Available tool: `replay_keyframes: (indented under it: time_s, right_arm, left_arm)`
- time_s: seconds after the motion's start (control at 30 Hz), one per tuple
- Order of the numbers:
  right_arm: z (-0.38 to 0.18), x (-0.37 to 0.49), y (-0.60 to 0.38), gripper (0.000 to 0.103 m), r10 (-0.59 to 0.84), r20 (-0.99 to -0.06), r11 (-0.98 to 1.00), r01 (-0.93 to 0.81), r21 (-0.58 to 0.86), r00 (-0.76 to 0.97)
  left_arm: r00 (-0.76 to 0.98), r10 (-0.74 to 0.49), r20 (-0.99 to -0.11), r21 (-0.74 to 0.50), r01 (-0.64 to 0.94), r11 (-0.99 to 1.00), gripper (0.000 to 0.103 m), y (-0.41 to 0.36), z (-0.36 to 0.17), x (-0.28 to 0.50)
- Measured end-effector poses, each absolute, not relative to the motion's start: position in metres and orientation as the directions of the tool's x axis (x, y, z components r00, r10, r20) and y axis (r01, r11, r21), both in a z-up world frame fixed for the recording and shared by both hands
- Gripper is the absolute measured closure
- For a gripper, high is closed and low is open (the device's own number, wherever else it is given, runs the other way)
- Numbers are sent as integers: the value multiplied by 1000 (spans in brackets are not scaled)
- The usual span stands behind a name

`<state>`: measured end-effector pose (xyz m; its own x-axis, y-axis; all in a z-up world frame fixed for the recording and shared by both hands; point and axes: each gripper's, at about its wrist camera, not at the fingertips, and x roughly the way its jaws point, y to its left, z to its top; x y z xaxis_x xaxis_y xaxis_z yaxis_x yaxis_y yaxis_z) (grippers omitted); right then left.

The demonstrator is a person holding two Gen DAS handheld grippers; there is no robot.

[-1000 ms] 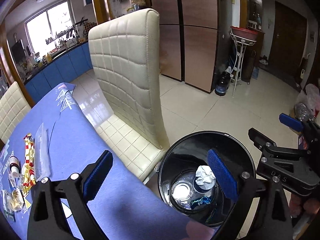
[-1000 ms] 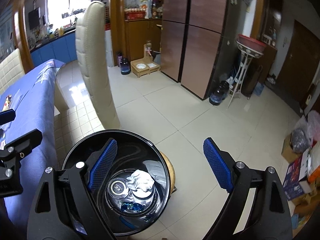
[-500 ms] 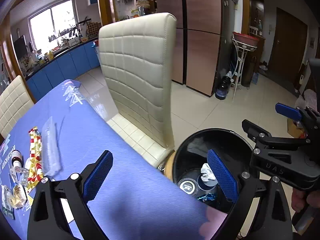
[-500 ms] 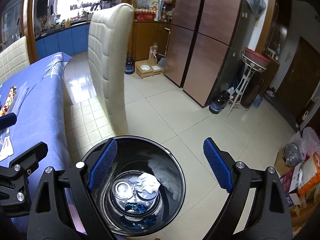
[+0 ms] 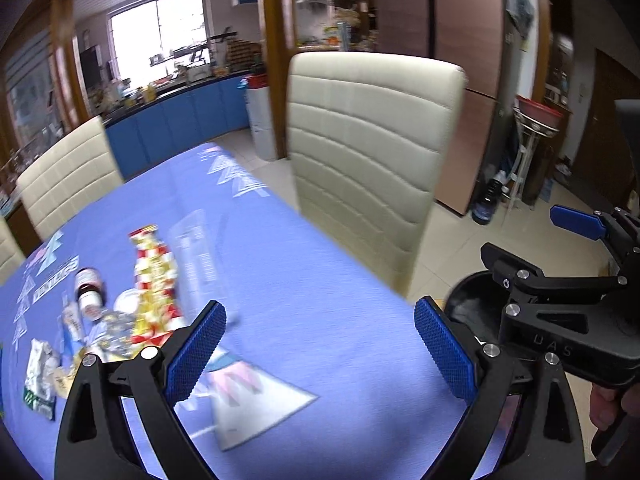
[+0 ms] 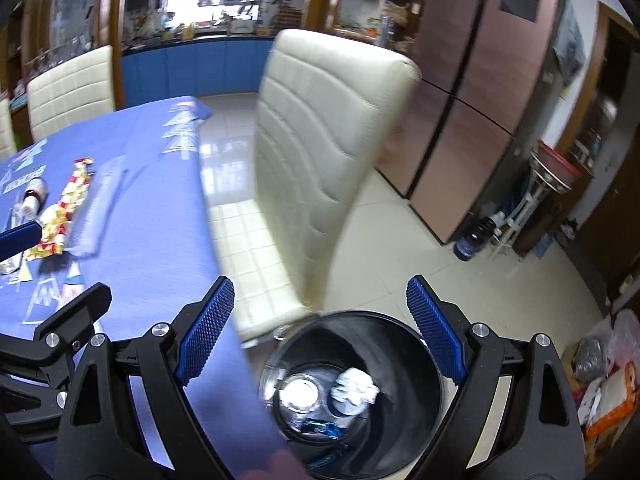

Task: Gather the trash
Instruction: 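Move both tools back over the table toward the carton and candy wrapper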

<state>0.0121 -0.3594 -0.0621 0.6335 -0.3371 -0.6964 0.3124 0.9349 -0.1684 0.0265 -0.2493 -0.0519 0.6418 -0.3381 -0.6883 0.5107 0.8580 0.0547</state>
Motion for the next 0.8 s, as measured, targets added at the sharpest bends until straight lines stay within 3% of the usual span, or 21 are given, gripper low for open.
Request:
replay_keyframes:
  time_s: [0.8]
  right_arm:
    - [-74, 123, -156, 18, -77, -772, 977, -105, -184, 630]
  left_arm:
    - [696, -18, -718, 60, 87, 994, 10, -39, -73, 82]
